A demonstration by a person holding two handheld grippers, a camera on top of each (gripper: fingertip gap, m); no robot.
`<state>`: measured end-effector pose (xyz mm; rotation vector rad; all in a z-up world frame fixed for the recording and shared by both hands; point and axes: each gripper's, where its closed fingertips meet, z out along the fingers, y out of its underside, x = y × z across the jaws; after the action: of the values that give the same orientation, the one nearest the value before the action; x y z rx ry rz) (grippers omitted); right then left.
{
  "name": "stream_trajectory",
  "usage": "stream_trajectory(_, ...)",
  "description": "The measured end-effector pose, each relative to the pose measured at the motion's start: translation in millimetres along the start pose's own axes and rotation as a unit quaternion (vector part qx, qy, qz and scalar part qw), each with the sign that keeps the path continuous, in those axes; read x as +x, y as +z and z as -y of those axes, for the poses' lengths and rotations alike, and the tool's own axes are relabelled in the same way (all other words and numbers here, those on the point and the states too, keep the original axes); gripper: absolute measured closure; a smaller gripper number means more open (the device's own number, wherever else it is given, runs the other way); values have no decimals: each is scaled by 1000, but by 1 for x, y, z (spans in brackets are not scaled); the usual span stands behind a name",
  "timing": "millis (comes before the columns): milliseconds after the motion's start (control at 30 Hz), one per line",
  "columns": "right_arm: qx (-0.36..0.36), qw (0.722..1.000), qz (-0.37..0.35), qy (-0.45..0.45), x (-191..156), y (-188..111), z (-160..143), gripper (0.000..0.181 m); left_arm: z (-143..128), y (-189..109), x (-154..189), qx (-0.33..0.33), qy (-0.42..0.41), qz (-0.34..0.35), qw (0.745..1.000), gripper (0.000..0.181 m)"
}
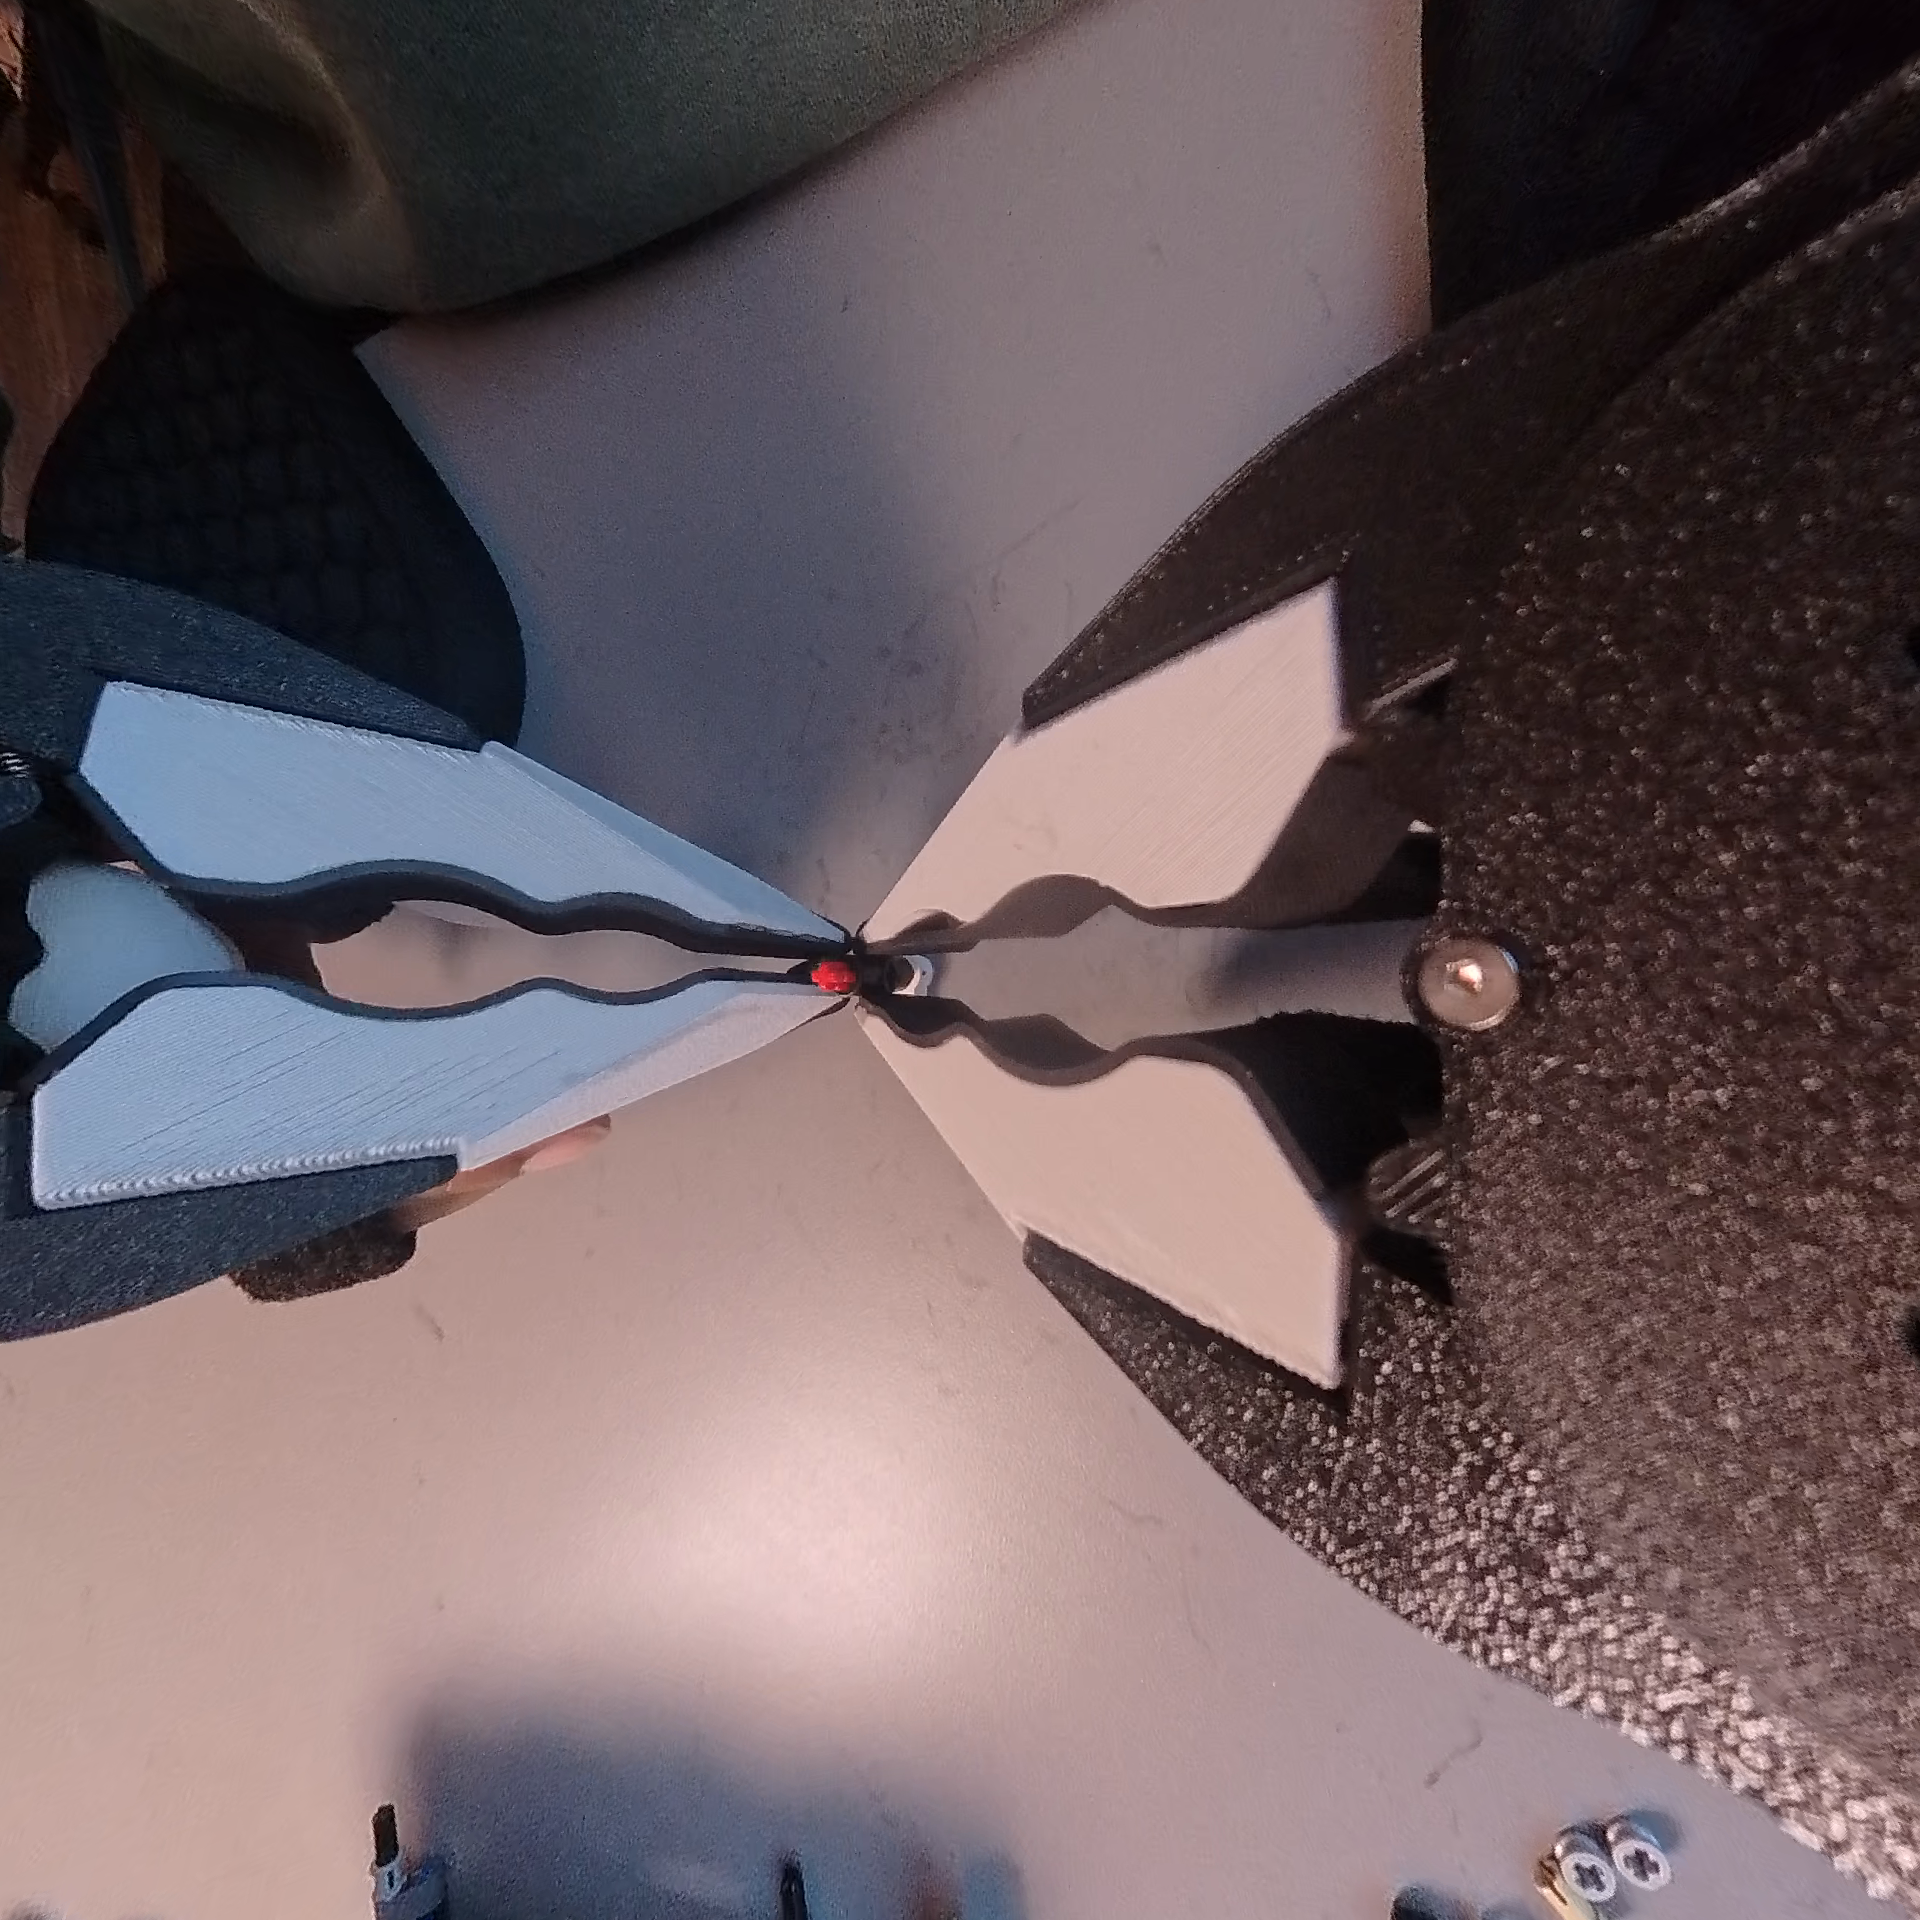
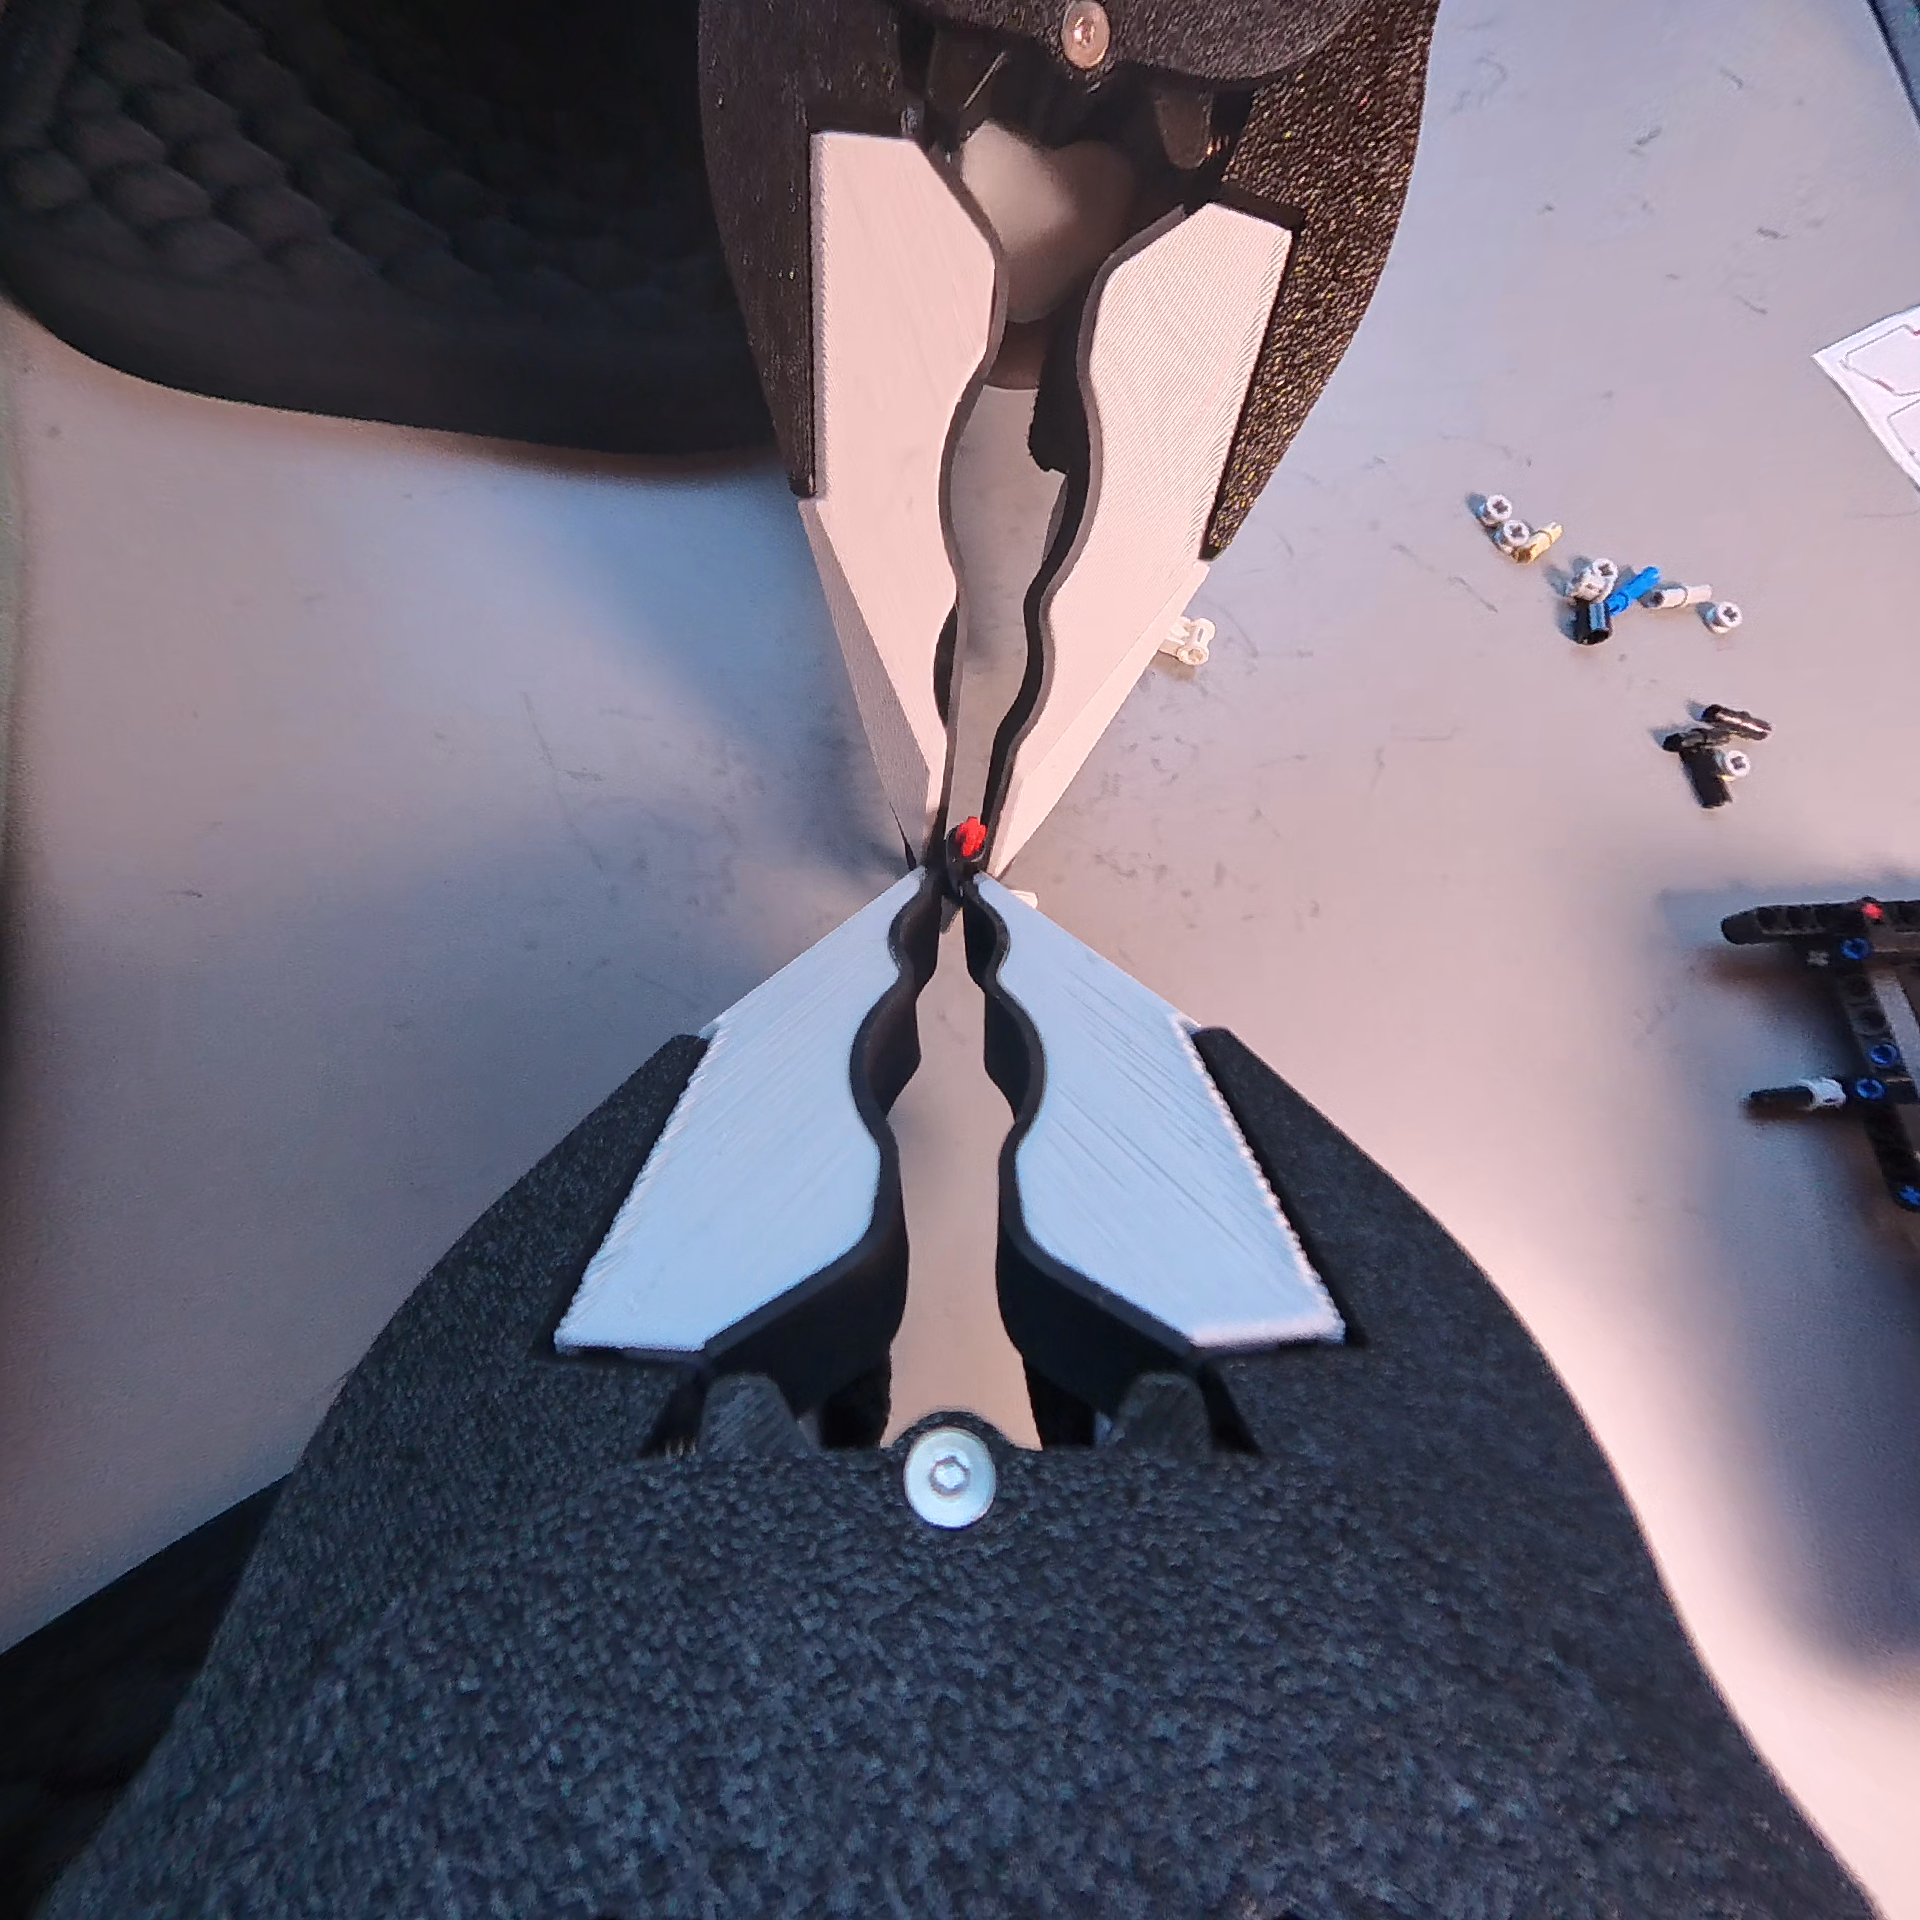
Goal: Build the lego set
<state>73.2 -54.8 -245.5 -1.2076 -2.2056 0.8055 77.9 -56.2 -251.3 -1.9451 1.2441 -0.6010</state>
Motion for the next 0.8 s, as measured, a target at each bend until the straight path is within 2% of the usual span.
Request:
stream_trajectory(500,-36,998,46,14,0,3,-4,179,-5,3,-1,-3,-23,4,1000,176)
stream_trajectory(633,-32,998,52,15,-1,3,-4,180,-5,3,-1,-1,-13,27,1000,176)
stream_trajectory(800,-41,998,50,21,0,4,-4,180,-4,3,-1,1,-40,6,999,176)
